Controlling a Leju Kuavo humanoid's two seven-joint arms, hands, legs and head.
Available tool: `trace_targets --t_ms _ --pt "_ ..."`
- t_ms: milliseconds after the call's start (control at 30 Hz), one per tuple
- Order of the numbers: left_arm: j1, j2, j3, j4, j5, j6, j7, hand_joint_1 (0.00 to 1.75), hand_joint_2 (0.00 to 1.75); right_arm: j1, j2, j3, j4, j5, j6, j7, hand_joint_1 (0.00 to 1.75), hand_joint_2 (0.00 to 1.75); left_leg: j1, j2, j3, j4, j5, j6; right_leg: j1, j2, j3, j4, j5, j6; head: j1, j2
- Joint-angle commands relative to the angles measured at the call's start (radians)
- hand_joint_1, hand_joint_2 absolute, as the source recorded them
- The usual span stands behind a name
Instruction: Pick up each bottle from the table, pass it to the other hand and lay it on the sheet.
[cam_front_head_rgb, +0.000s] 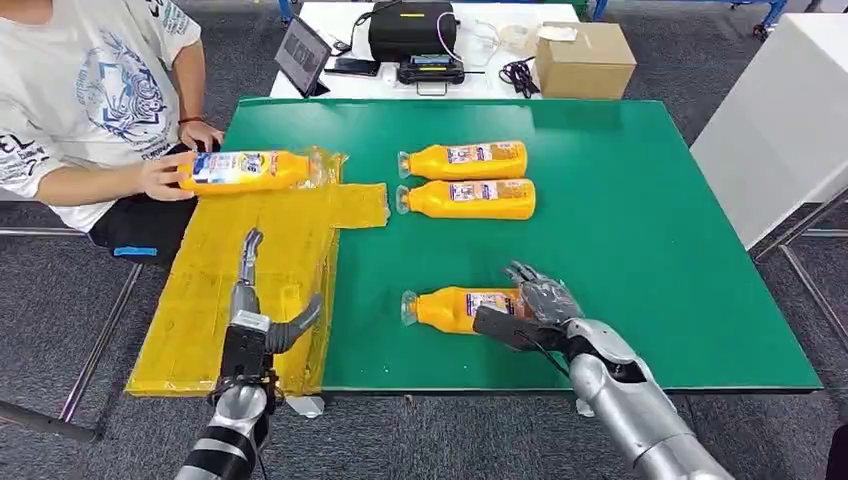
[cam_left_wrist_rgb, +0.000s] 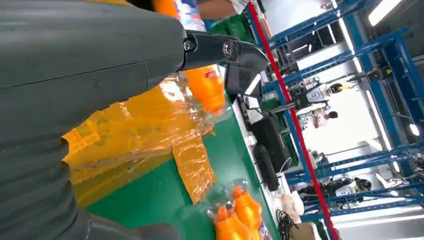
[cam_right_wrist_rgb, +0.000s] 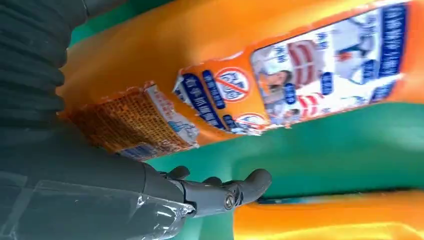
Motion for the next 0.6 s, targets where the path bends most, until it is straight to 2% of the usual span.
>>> trace_targets --t_ms 33,133,267,300,367,400,600 --pt "-0.052 -0.005 -0.013 0.100 0.028 -0.014 -0.018 0.00 1.75 -0.136 -0.072 0.176 0.120 0.045 0.078 0.056 0.00 1.75 0.002 0.001 0.000 0.001 0.000 -0.002 0.002 0.001 0.001 0.000 0.000 -0.003 0.000 0.000" --pt "-0.058 -0.008 -0.017 0.104 0.040 -0.021 -0.018 0.00 1.75 -0.209 -0.079 0.213 0.141 0.042 0.141 0.064 0.00 1.75 0.001 0.003 0.000 0.001 0.000 -0.002 0.001 0.002 -0.001 0.001 0.001 -0.002 0.000 0.000" --pt "-0.062 -0.012 -0.022 0.109 0.049 -0.022 -0.018 0.00 1.75 -0.234 -0.085 0.247 0.150 0.038 0.164 0.068 0.00 1.75 0.001 0.003 -0.001 0.001 0.000 -0.001 0.001 0.003 -0.001 0.000 0.001 -0.002 0.000 0.000" --pt "-0.063 -0.012 -0.024 0.107 0.055 -0.023 -0.018 0.00 1.75 -0.234 -0.086 0.262 0.155 0.034 0.165 0.070 0.09 1.75 0.002 0.004 -0.002 0.002 -0.001 -0.002 0.002 0.003 -0.001 0.001 0.001 -0.002 0.001 0.000" --pt "-0.065 -0.012 -0.030 0.108 0.058 -0.024 -0.018 0.00 1.75 -0.230 -0.087 0.276 0.160 0.018 0.165 0.067 1.50 1.75 0.000 0.002 -0.002 0.001 0.000 -0.001 0.001 0.002 -0.001 0.000 0.001 -0.001 0.000 0.000" --pt "-0.071 -0.014 -0.032 0.120 0.058 -0.029 -0.018 0.00 1.75 -0.221 -0.087 0.278 0.163 0.003 0.162 0.058 1.75 1.75 0.002 0.002 -0.002 0.001 -0.001 -0.002 0.002 0.002 -0.001 0.000 0.000 -0.002 0.000 0.000" --pt "-0.075 -0.018 -0.038 0.132 0.061 -0.033 -0.018 0.00 1.75 -0.192 -0.083 0.281 0.157 -0.019 0.123 0.047 1.75 1.75 0.001 0.001 -0.001 0.000 0.000 -0.001 0.002 0.001 0.000 -0.001 0.001 -0.001 0.000 0.000"
